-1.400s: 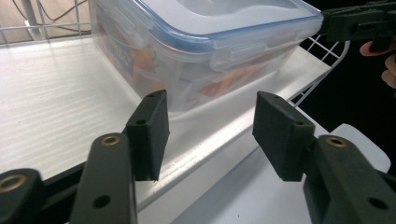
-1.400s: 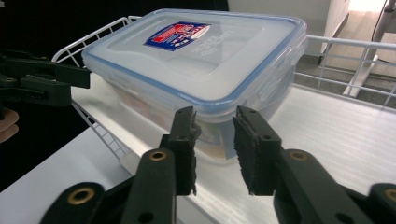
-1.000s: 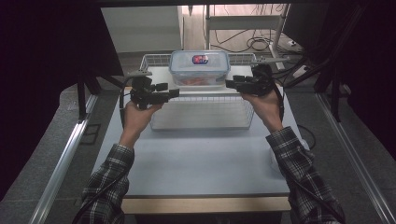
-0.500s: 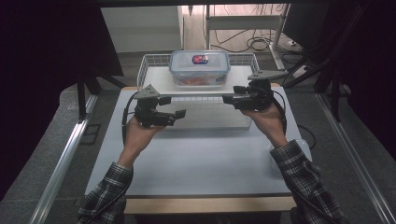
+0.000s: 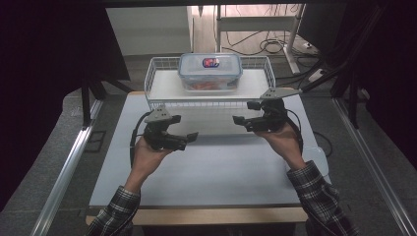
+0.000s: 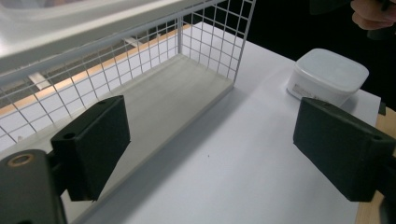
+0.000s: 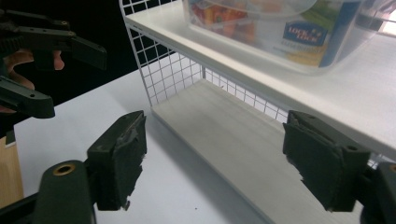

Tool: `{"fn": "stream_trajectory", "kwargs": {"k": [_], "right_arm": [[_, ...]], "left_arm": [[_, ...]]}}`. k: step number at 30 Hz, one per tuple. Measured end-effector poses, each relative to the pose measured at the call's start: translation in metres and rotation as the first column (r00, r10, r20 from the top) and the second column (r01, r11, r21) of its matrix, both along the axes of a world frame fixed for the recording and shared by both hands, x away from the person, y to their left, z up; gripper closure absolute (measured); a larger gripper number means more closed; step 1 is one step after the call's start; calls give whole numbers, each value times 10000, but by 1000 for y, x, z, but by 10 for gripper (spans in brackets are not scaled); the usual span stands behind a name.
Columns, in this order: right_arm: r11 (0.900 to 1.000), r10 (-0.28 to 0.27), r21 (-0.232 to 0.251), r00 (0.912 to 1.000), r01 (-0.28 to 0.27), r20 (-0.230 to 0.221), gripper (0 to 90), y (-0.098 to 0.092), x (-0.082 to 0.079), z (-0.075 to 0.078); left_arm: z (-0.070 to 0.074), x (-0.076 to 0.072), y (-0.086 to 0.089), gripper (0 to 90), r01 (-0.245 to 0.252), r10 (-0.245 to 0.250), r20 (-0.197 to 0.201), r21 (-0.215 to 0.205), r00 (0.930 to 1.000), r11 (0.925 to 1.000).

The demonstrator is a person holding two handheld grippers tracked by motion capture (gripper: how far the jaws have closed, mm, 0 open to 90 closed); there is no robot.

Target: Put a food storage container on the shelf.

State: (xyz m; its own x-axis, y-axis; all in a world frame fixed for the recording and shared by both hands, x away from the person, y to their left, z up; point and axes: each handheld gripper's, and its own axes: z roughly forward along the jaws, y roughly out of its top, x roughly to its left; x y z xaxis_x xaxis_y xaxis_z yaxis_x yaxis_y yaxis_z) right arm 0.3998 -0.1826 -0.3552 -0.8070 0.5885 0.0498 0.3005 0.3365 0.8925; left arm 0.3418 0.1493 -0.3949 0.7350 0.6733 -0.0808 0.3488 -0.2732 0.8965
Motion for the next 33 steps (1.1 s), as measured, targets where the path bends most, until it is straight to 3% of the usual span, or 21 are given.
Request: {"fn": "stream_trajectory", "kwargs": {"k": [6,11,17,23,27,33], "right_arm": [[9999,36,-126,9999,-35,153,161,-1,-9,-7],[9999,72,-81,9997,-70,240,127,-3,-18,-15],[9987,202,-480,9996,-192,209,74,-8,-25,-26],[9984,354,-451,9993,-347,154,45,-14,-36,-35],[9987,411,-285,9991,-414,-100,20,-16,-44,-43],[9987,380,-334,9987,-391,-339,16,-20,-54,-53]], "left_arm": [[-11,-9,-3,74,69,-69,-42,86,10000,9999],[-22,-17,-5,61,-16,17,-23,420,10000,9991],[-32,-25,-1,45,-96,102,-78,788,9999,9968],[-40,-35,7,37,-136,148,-208,562,9997,9983],[-47,-42,9,25,-54,73,-305,619,9995,9981],[-62,-53,11,2,94,-74,-582,348,9983,9994]]}}
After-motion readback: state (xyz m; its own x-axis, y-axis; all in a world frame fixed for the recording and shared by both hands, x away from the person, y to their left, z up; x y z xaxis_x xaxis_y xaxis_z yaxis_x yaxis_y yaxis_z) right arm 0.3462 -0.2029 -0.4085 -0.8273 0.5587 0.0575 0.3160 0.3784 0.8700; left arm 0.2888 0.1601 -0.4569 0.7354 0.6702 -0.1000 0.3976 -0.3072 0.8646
